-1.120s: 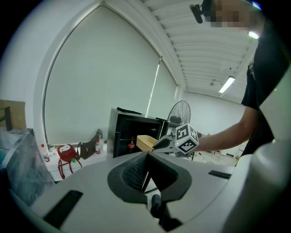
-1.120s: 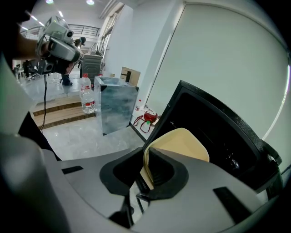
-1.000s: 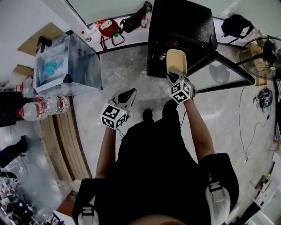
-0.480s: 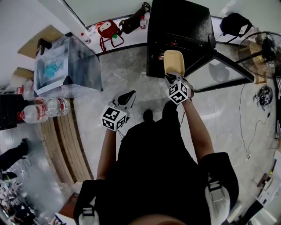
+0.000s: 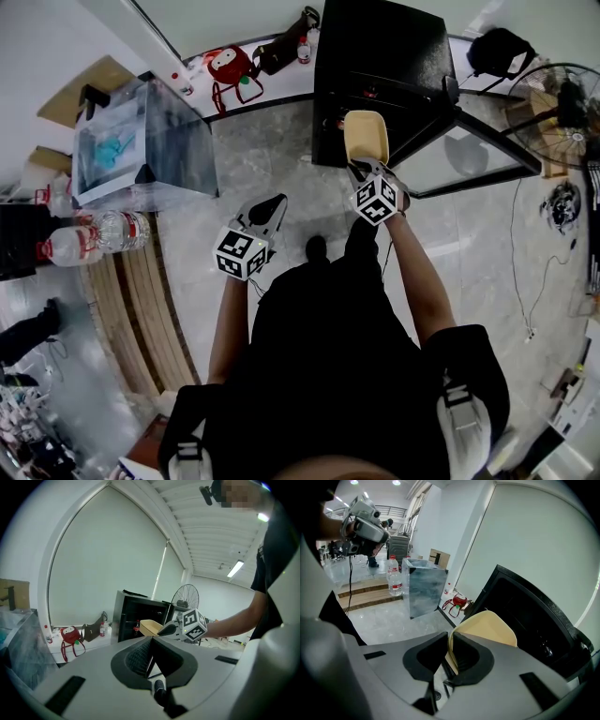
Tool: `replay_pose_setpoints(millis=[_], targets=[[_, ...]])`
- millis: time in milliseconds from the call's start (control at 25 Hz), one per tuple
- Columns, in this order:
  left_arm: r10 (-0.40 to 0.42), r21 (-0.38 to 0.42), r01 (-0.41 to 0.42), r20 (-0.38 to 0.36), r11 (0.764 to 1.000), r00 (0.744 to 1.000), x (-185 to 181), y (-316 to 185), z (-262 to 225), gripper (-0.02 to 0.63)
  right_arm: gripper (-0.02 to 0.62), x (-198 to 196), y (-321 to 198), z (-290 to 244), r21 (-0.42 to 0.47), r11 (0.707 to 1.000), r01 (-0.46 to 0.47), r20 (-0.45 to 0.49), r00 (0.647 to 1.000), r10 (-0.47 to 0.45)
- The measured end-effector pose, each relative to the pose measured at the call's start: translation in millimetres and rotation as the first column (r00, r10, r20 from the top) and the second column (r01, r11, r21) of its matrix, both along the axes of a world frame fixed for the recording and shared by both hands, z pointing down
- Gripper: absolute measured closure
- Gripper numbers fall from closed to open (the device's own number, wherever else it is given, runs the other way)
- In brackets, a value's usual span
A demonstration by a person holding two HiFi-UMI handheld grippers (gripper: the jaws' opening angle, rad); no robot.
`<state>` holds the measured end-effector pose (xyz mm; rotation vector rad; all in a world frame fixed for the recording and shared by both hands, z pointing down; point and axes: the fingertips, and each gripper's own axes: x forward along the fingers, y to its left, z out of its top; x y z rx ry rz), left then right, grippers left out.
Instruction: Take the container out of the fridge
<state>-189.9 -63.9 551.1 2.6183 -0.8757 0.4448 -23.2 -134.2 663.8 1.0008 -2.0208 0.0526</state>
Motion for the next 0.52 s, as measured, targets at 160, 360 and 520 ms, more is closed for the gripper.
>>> replay_pose_setpoints(millis=[160, 360, 520], targets=[[-0.002, 0.003, 0.002, -0.006, 1.0, 1.0, 0.8, -2.3, -1.5, 0.591, 0.561, -1.0, -1.1, -1.9, 0.002, 1.0, -0.002, 0.003, 1.0, 0.002], [0.003, 0.002, -0.003, -0.009, 1.0, 1.0, 3.2, -5.0, -1.1, 0.591, 0.561, -1.1, -2.6, -4.2, 0.006, 1.0, -0.002, 0.003, 1.0, 0.002], [0.008, 0.003, -0.008, -0.007, 1.0, 1.0, 6.7, -7.4, -0.5, 0.591, 0.561, 0.0, -4.3, -5.0, 0.007, 1.0, -0.002, 0.006, 1.0, 0.002]])
